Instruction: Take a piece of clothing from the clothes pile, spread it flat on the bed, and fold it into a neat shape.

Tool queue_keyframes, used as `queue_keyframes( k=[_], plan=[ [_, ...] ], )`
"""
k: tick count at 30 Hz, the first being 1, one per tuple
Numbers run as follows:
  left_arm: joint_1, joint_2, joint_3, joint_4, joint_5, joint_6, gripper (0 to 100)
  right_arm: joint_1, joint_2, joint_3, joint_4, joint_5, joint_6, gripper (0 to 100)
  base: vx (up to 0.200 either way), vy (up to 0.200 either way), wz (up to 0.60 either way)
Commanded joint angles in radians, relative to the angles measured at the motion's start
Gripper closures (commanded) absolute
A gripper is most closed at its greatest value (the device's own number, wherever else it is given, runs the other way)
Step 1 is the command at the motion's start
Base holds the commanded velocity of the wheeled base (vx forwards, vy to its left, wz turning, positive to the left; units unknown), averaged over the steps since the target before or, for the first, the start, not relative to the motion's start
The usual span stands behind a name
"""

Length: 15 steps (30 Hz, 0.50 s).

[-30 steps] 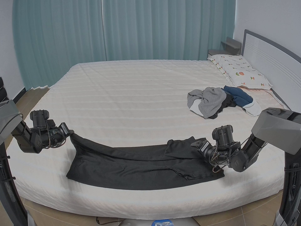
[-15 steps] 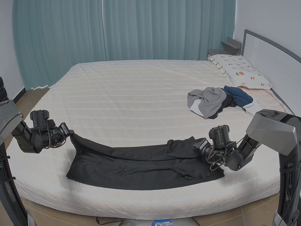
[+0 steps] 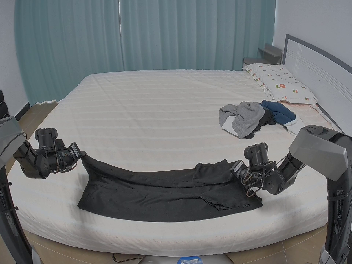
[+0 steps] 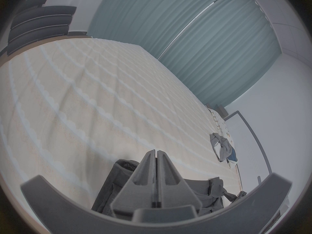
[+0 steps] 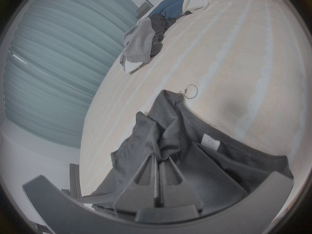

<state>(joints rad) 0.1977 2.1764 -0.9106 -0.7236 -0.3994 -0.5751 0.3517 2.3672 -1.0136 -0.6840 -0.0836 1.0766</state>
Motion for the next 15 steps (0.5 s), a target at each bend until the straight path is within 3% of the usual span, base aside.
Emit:
queue_keyframes(
  k=[1, 9, 15],
  plan=[
    [0.000, -0.003, -0.004, 0.000, 0.001, 0.000, 100, -0.011, -0.013, -0.063, 0.032, 0.001, 0.002, 100, 0.000, 0.000, 0.00],
    [-0.001, 0.002, -0.042, 0.000, 0.004, -0.003, 100, -0.013, -0.034, -0.134, 0.038, -0.002, 0.000, 100, 0.000, 0.000, 0.00],
    [-0.001, 0.008, -0.132, -0.002, 0.011, -0.141, 100, -0.017, -0.017, -0.299, 0.023, -0.070, 0.000, 100, 0.000, 0.000, 0.00]
  ],
)
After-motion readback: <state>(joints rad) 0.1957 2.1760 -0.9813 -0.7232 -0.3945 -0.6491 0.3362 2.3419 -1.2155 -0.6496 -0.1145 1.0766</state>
